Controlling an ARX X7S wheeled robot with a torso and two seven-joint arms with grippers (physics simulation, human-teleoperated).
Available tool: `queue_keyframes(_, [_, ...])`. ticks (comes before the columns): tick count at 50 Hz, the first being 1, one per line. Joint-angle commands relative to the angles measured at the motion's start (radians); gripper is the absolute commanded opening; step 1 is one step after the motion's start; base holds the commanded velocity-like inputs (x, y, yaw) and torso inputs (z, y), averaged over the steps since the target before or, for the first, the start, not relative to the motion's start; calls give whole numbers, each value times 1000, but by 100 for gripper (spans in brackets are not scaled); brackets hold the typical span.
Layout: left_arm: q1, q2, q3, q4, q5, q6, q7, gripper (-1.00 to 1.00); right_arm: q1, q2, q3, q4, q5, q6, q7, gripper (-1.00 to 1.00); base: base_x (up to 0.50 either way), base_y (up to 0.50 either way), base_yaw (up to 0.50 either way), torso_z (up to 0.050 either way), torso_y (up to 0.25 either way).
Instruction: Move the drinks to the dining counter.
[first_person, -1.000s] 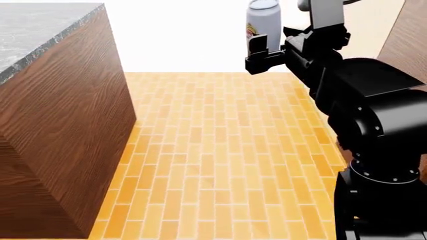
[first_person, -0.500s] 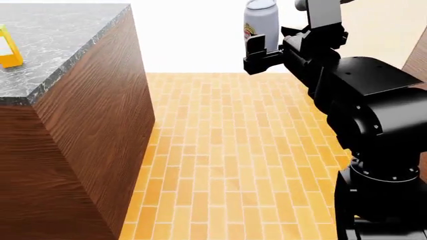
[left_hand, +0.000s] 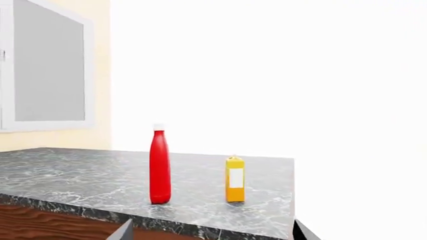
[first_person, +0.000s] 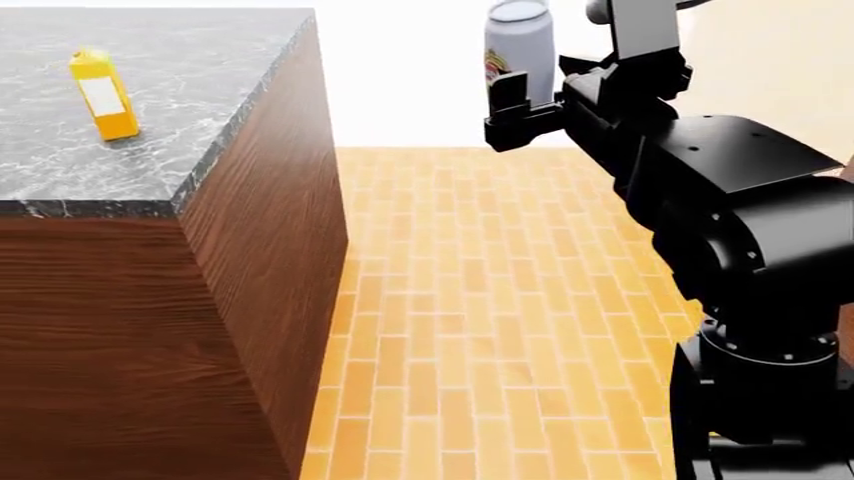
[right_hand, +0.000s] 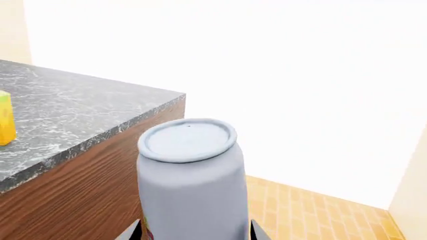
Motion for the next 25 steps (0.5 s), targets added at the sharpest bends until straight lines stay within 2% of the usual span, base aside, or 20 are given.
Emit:
queue_keyframes(1, [3,2,-2,-3,0,3,3,100,14,-1,-6,5,-7,-9,-7,-100,49,500,0,0,0])
queue_keyframes(25, [1,8,18,-3,17,8,6,100,11,6,-10,4,5,-7,-3,-100,52,500,0,0,1])
